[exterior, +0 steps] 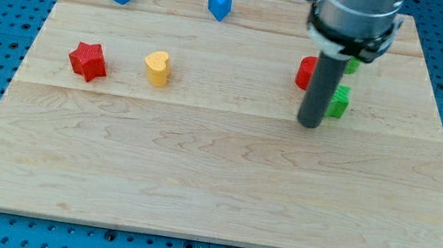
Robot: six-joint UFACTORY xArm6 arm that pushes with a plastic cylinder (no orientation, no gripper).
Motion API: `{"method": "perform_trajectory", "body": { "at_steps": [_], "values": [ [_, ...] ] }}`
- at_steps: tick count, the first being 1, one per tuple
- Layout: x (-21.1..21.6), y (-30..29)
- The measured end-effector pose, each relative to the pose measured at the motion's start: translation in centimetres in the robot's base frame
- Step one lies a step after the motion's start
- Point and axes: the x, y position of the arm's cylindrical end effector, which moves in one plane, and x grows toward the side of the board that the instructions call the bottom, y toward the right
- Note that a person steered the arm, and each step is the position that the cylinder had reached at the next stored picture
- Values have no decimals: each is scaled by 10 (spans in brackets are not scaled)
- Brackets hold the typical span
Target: Move the red circle towards the bottom right
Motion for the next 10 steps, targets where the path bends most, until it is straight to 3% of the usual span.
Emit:
{"method": "perform_trajectory", "body": {
  "at_steps": [1,2,4,6,7,8,9,10],
  "values": [
    [0,52],
    [16,57],
    [21,-28],
    [-81,-67],
    [-122,-43],
    [-116,-1],
    [-67,-37],
    [18,-48]
  ]
}}
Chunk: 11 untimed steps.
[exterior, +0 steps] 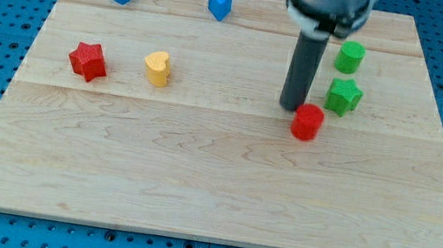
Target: Move the red circle towards the bottom right
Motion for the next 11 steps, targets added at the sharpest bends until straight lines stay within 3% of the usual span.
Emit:
{"method": "perform_trajectory", "body": {
  "at_steps": [1,6,10,11],
  "values": [
    [42,19],
    [41,41],
    [2,80],
    [34,103]
  ]
}}
